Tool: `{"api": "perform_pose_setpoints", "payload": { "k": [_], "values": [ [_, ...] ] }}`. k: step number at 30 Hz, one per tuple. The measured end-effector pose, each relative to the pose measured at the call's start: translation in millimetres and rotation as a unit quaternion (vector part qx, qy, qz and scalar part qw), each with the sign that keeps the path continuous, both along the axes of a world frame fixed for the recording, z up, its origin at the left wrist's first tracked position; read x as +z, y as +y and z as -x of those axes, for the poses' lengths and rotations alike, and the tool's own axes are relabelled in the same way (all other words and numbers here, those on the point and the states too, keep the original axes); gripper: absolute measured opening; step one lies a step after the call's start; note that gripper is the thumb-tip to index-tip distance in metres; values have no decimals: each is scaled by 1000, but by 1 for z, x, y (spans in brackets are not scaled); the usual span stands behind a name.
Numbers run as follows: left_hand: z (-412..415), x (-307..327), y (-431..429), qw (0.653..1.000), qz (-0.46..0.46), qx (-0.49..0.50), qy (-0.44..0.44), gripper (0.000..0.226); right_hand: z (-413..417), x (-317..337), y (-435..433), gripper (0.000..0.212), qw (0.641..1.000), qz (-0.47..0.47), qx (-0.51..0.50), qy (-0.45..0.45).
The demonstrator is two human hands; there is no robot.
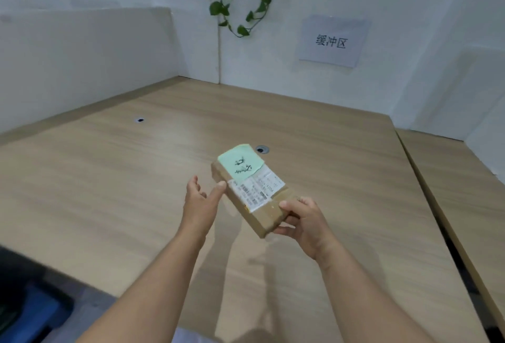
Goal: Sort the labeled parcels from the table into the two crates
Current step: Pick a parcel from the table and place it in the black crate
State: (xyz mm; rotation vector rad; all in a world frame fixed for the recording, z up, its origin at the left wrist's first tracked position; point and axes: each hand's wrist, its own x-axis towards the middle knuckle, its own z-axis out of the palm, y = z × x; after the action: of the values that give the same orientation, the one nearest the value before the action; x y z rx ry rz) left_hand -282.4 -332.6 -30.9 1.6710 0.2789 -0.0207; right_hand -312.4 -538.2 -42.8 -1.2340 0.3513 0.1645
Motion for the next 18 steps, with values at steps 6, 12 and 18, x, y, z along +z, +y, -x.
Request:
{"api": "perform_pose_setpoints", "payload": {
  "k": [6, 12, 18],
  "values": [
    [35, 7, 59, 989, 1, -143, 45, 65, -3, 2, 89, 36, 999, -22, 19, -41],
    [50, 18, 132, 997, 64, -35, 7, 41, -8, 8, 149, 62, 990, 33, 131, -48],
    [61, 16, 182, 995, 82, 64, 14, 38, -35, 13, 180, 50, 981, 26, 179, -69]
  ]
}}
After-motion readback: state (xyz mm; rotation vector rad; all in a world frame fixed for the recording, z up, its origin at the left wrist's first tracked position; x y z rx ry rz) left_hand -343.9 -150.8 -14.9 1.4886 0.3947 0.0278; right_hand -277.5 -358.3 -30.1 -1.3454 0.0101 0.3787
